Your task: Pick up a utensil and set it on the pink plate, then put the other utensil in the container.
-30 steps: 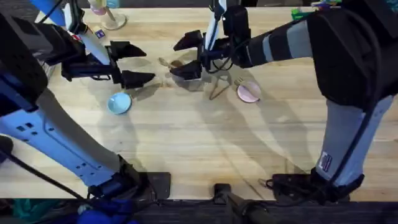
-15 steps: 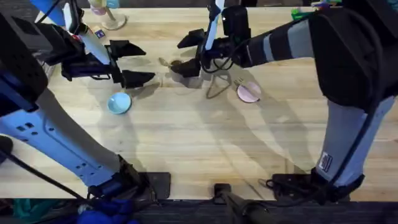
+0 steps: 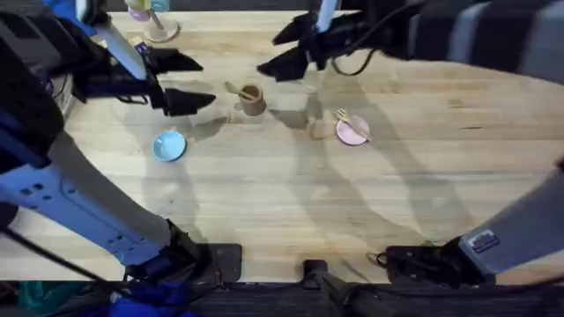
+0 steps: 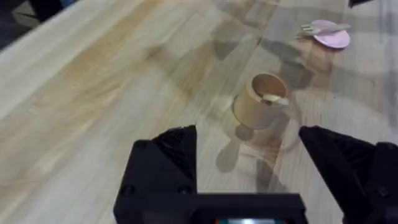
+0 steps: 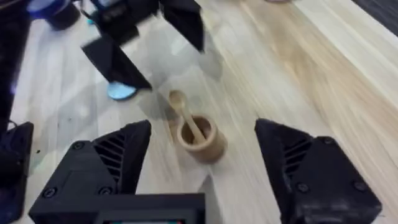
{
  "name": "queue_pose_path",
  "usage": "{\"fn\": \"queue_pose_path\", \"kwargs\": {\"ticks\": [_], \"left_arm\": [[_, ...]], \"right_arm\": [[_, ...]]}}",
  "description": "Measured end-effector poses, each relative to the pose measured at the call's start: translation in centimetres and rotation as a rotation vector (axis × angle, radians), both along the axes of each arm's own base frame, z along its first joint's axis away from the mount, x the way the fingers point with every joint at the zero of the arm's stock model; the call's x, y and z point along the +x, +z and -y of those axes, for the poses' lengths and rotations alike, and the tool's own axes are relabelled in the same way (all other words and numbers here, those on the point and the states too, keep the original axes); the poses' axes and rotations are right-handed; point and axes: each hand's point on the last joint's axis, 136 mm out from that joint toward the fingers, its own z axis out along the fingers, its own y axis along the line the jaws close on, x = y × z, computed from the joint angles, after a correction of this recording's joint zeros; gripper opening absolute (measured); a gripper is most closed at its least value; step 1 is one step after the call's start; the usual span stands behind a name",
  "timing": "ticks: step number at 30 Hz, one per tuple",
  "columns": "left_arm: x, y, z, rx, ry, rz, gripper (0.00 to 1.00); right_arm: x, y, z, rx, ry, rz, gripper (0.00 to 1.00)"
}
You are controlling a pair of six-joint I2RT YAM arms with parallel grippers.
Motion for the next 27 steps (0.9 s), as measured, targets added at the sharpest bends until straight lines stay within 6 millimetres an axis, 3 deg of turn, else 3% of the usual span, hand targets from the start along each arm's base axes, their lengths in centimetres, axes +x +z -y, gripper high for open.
{"fn": "queue_pose_path", "kwargs": {"ticks": [5, 10, 11, 18, 20, 24, 27], "left_arm": [[0.8, 4.1, -0.6, 0.084, 0.032, -0.024, 0.996], [2.0, 7.8, -0.9, 0.193, 0.103, -0.088, 0.995], [2.7, 9.2, -1.2, 0.243, 0.157, -0.123, 0.995], [4.8, 15.0, -1.8, 0.341, 0.405, -0.216, 0.995], [4.5, 17.7, -1.0, 0.344, 0.479, -0.258, 0.996], [3.4, 19.3, 0.1, 0.349, 0.523, -0.321, 0.995], [2.5, 19.1, 0.4, 0.355, 0.536, -0.376, 0.995]], "right_arm": [[-1.0, 2.3, 3.8, -0.084, -0.115, -0.060, 0.995], [-2.3, 3.2, 7.9, -0.176, -0.235, -0.130, 0.995], [-2.6, 3.7, 9.9, -0.206, -0.295, -0.147, 0.995], [-3.6, 5.6, 18.4, -0.278, -0.598, -0.242, 0.995], [-4.4, 6.1, 22.8, -0.292, -0.768, -0.301, 0.995], [-5.4, 7.3, 25.8, -0.285, -0.882, -0.311, 0.995], [-6.4, 8.0, 26.2, -0.287, -0.906, -0.309, 0.995]]}}
